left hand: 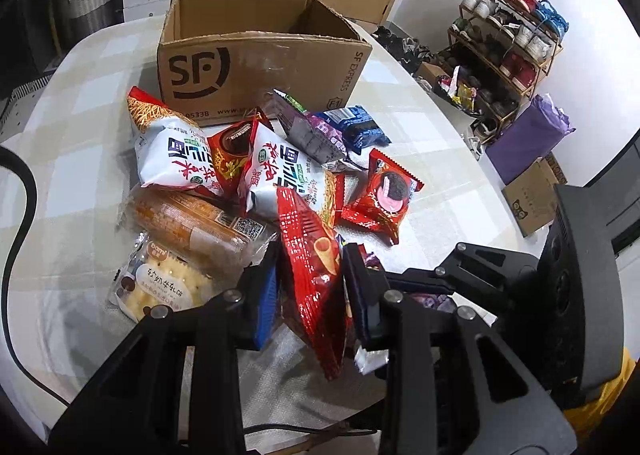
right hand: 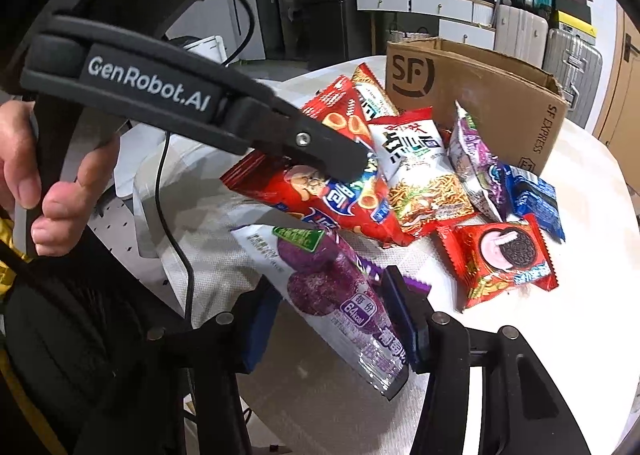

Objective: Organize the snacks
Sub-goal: 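Grasp the long red chip bag with the left tool while the right tool grasps the purple taro bag, then carry the red bag in the left tool while the right tool carries the purple bag to the box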

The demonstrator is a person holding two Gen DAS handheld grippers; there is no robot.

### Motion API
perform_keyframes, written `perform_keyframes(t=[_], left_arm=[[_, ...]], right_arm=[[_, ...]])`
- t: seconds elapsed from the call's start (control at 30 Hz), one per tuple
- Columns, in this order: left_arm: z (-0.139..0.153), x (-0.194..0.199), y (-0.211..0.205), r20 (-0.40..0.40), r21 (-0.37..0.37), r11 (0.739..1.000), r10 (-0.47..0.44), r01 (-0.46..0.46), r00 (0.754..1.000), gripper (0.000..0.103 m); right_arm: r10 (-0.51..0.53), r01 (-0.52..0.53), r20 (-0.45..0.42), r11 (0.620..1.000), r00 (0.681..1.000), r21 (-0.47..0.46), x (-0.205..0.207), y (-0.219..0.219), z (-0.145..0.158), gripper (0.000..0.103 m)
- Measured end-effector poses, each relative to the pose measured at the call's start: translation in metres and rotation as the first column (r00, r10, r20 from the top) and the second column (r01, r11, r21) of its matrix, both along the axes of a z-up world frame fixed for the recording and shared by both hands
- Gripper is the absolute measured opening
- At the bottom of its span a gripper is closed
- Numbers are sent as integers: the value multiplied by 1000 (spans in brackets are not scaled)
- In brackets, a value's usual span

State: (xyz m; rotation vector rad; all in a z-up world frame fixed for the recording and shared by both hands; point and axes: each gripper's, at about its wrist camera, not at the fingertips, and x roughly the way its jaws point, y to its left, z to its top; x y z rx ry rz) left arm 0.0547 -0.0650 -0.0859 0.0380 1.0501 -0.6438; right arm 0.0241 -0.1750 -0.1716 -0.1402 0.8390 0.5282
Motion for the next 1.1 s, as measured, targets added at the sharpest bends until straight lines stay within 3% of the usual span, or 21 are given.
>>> perform_keyframes(t=[0.17, 0.23, 0.47, 0.87, 1.1], left_arm=[[1, 1, 6, -13, -23, 1000, 10, -10, 1000, 27], [1, 2, 8, -15, -32, 999, 17, -17, 1000, 26], [3, 0, 11, -21, -46, 999, 19, -20, 1000, 26], [2, 3, 26, -67, -117, 992, 29, -37, 997, 25], [-14, 1, 12, -88, -43, 998, 52, -56, 995, 25]], right_arm=[[-32, 32, -6, 999, 999, 33, -3, -12, 5, 44], [-40, 41, -17, 998, 999, 45, -3, -16, 5, 35], [-63, 65, -38, 996, 997, 63, -1, -21, 7, 35], [-149, 168, -90, 951, 985, 261, 6, -63, 13, 34], [-181, 204, -116, 951, 977, 232, 10, -62, 9, 34]])
